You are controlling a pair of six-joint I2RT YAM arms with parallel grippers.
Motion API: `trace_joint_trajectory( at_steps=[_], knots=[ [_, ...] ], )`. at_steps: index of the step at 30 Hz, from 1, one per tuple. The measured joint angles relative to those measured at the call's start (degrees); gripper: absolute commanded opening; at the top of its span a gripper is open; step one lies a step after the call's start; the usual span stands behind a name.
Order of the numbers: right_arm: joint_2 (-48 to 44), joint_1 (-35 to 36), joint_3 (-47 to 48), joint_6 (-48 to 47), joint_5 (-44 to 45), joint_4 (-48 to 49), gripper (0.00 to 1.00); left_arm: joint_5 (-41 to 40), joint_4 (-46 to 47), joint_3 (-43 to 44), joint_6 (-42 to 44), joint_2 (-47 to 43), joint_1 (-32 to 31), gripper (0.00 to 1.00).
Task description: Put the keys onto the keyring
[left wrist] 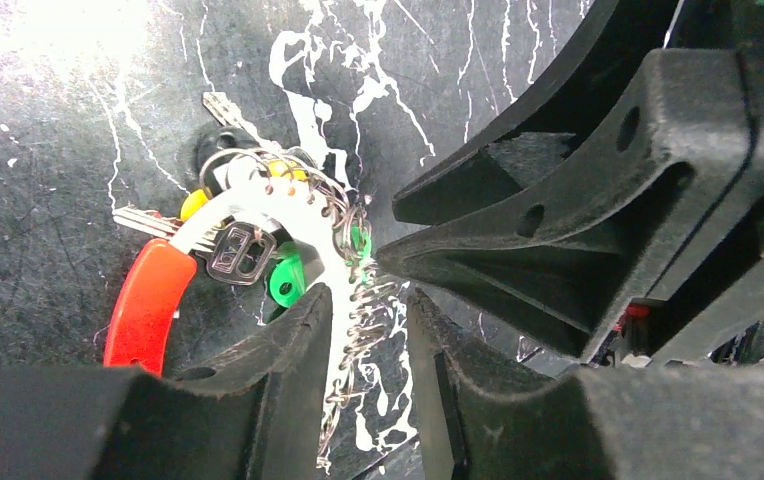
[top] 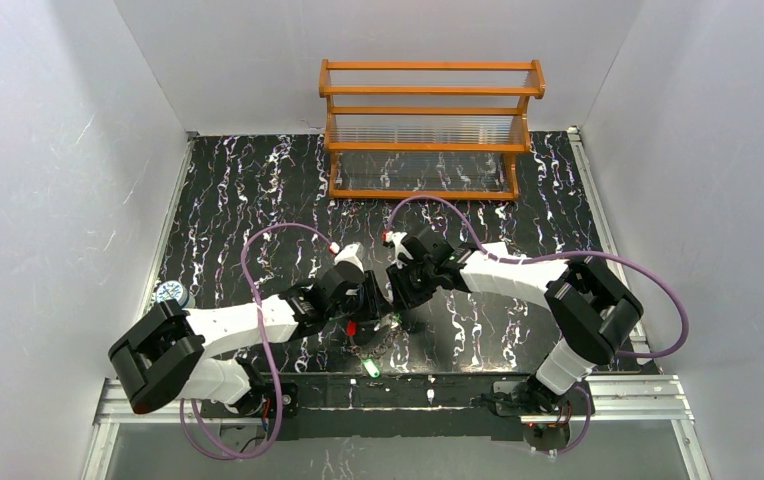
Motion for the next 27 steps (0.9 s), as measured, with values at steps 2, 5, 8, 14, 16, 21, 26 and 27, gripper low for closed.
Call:
trace_joint_trajectory(
  at_steps=[2,5,8,14,16,21,26,27],
  knots=[
    [0.0,-0.39,-0.74,0.2,-0.13,0.09,0.36,0.04,-0.07,0.0,0.15,0.0,0.0,0.31],
    [0.0,-1.46,-2.1,0.7,-1.84,0.46,0.35,0.31,0.11,0.0,0.15,0.0,-0.04,0.32],
    [0.0,-2.36,-3.21,1.4,-4.72,1.01,0.35,0.39,0.57,-0.02,0.09,0.0,-0.07,0.32],
    [0.0,-3.26,-5.49,3.41,-11.15,4.33,0.36,0.07,0.7,-0.63,-0.09,-1.44,-0.07,0.37],
    [0.0,-3.52,-6.21,3.93,-12.66,5.31,0.36,-0.17,0.76,-0.98,-0.13,-2.45,-0.07,0.37],
    [0.02,-5.25,-6.51,4.55,-14.34,6.73,0.38,-0.59,0.72,-1.57,-0.2,-4.17,-0.07,0.37],
    [0.02,-7.3,-6.99,4.61,-14.53,8.24,0.46,-0.7,0.72,-2.32,-0.2,-4.68,-0.07,0.37],
    [0.02,-7.45,-7.21,4.63,-14.69,8.41,0.46,-0.7,0.66,-2.49,-0.22,-4.68,-0.07,0.37]
  ],
)
